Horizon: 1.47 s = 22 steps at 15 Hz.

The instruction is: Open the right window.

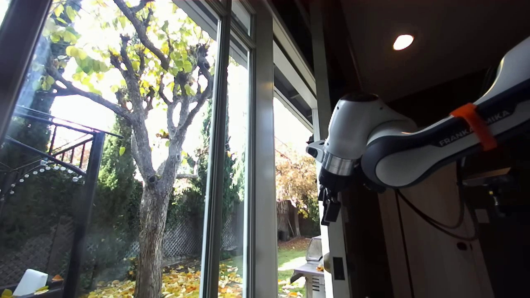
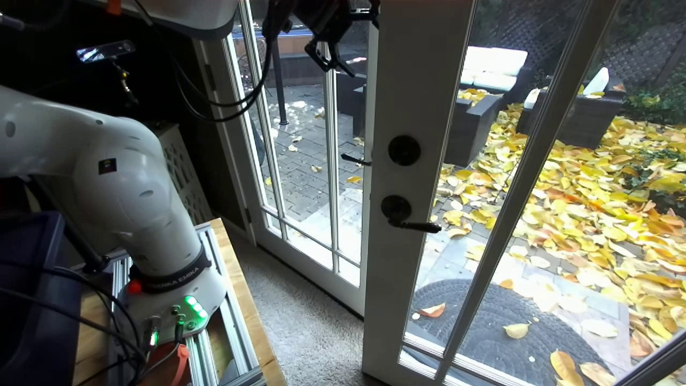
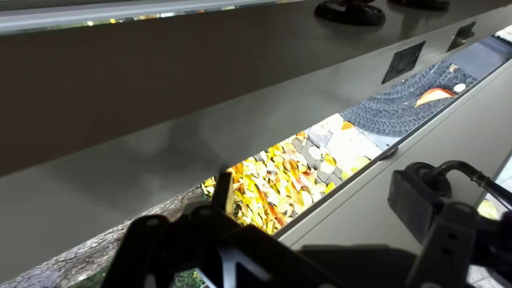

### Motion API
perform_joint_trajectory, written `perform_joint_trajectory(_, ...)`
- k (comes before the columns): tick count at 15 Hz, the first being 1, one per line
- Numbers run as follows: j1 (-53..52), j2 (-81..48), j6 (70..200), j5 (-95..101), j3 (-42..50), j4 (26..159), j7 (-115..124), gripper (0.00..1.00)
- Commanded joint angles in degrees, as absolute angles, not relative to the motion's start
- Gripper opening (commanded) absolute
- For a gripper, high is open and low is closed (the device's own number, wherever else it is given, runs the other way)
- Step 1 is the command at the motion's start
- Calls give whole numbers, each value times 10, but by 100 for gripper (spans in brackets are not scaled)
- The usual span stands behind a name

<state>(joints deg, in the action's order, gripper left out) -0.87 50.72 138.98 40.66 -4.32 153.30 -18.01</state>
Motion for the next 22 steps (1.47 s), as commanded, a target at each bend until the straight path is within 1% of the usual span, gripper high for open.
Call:
perform_joint_trajectory(1,16,474,1412,448,-49,1513,-149,100)
perform_joint_trajectory(6,13,470,1351,427,-57,1504,-131,100)
perform_joint_trajectory(12,12,502,1228,426,-70,1507,-102,100)
perform_joint_trajectory(22,17,556,1092,448,-31,1514,-64,100)
